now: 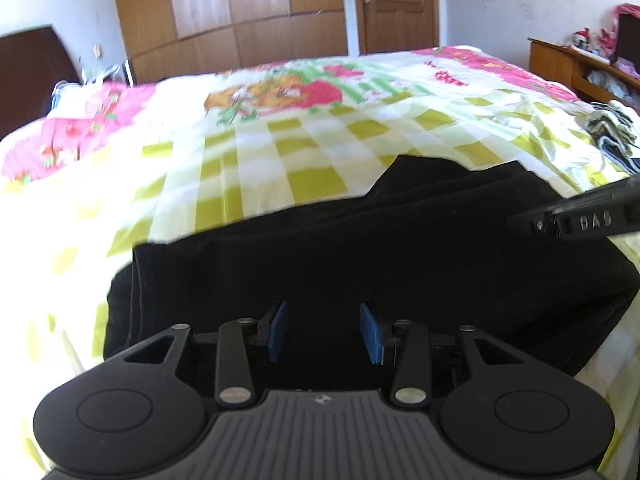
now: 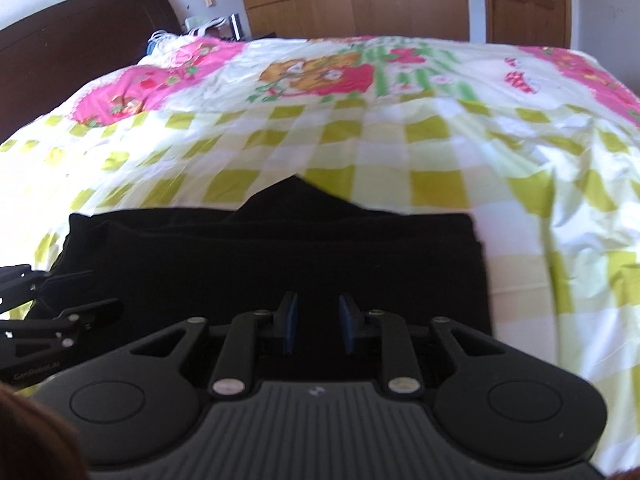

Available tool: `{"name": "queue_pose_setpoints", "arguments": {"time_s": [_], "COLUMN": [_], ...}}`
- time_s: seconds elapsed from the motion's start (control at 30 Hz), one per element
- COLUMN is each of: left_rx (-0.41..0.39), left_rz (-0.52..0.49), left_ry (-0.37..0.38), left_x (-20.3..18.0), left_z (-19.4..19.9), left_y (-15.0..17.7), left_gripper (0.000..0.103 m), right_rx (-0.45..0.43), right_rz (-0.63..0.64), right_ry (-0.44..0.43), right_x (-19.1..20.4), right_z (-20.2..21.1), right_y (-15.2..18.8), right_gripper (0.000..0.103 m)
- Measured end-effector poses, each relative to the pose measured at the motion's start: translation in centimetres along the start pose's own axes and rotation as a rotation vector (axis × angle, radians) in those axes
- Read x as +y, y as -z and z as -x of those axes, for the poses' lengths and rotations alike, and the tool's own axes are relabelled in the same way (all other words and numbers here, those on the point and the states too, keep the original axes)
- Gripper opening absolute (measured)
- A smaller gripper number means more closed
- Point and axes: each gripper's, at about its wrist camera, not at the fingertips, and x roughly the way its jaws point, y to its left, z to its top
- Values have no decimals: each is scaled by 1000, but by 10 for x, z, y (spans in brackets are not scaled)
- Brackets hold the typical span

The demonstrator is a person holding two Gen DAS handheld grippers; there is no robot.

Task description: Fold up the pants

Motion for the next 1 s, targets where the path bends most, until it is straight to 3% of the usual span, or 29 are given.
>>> {"name": "queue_pose_setpoints", "arguments": {"time_s": [0.13, 0.53, 1.0], "left_rx": [49, 92, 114], "left_rz": [14, 43, 54], "left_ry": [-3, -24, -26], "left_x": [3, -1, -11], "left_z": [-3, 4, 5], "left_y": [7, 6, 2], "left_gripper": [54, 55, 56], "right_rx": [52, 71, 76], "right_rz": [6, 37, -1], "right_ry": [0, 8, 40], "right_x": [9, 31, 19], "right_z": [-14, -6, 8], "right_y": [6, 14, 17], "right_gripper": [24, 24, 23]}}
